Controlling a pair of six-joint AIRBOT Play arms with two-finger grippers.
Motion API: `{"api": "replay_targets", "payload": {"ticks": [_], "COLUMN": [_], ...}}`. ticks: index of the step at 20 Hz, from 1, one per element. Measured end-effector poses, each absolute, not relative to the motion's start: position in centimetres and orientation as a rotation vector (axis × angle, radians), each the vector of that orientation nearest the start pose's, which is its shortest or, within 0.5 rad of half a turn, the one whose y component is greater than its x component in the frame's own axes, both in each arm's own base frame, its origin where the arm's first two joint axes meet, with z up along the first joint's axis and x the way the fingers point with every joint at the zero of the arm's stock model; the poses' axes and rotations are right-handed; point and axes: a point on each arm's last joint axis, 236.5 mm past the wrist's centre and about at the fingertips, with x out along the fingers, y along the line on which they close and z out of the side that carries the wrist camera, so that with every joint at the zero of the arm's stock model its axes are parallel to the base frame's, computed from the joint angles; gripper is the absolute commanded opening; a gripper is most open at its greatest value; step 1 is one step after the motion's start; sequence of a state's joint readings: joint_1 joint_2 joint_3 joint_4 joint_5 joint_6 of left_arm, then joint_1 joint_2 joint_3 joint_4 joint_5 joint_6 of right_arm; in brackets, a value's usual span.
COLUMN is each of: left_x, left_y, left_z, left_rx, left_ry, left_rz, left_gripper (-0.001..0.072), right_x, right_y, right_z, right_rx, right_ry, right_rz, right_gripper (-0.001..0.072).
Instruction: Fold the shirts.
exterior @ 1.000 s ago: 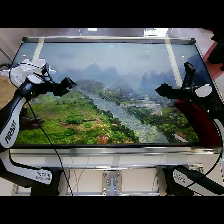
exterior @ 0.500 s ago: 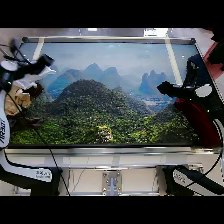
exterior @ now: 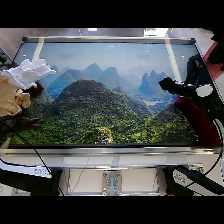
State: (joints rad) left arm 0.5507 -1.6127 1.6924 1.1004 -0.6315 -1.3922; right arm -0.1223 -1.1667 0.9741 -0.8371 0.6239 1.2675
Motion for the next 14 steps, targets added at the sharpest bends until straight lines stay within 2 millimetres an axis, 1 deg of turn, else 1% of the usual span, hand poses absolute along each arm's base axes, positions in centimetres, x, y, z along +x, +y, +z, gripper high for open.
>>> {"api": "replay_targets", "payload": {"ticks": [2,3,5,8,11,12,13,14], "left_x": [54.8,54.9,55.4,56.6,57.9,58.3,58.7,58.9], "left_y": [27.3,27.7,28.4,28.7,29.3,29.7,30.2,30.6], "left_z": [15.6,14.8,12.6,8.8,6.3,6.0,5.6,5.2], "left_rx": [-0.428,-0.457,-0.552,-0.761,-0.912,-0.949,-0.976,-0.998], "left_ry": [0.408,0.410,0.416,0.416,0.369,0.339,0.308,0.286], "left_rz": [0.352,0.366,0.399,0.429,0.452,0.462,0.475,0.485], "left_gripper": [0.0717,0.0716,0.0718,0.0717,0.0715,0.0690,0.0531,0.0290], "right_x": [46.0,46.0,46.2,46.3,46.3,46.3,46.3,46.3], "right_y": [3.7,3.8,4.0,4.7,5.4,5.5,5.7,5.8], "right_z": [8.1,8.1,8.4,8.7,9.0,9.0,9.0,9.1], "right_rx": [0.510,0.514,0.526,0.553,0.573,0.576,0.579,0.580], "right_ry": [0.686,0.683,0.674,0.666,0.663,0.662,0.661,0.661], "right_rz": [0.154,0.155,0.158,0.171,0.184,0.186,0.189,0.191], "right_gripper": [0.0340,0.0340,0.0340,0.0340,0.0340,0.0340,0.0340,0.0340]}}
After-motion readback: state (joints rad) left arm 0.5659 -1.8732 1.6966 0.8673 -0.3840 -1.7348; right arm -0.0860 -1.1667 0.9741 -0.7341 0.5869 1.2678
